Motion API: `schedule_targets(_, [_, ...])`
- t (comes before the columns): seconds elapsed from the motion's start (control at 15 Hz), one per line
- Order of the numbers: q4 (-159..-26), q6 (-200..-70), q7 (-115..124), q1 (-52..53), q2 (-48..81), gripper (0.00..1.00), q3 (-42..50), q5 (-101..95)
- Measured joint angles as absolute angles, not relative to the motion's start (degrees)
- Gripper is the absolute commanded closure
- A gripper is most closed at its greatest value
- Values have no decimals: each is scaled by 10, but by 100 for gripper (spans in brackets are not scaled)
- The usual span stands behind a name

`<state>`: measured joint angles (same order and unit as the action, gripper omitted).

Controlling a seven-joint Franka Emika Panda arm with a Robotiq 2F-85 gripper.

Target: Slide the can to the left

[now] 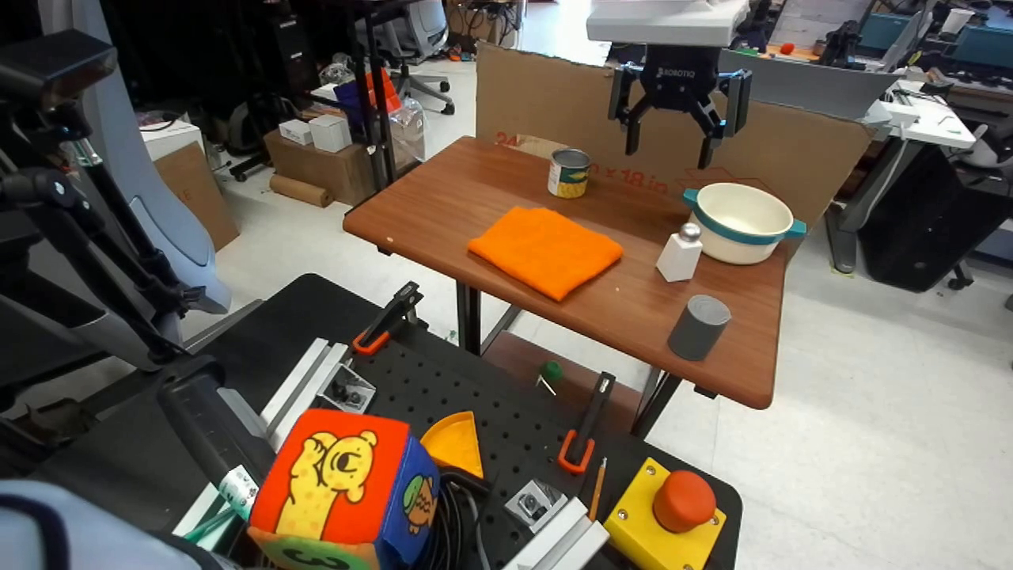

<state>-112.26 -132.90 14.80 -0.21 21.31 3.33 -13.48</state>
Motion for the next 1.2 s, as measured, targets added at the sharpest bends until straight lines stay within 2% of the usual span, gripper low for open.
schedule_targets(0.53, [-1009,-1321,187,38,328,0,62,-158])
schedule_targets(1.2, [-907,-1237,212,85,429,0,75,-164])
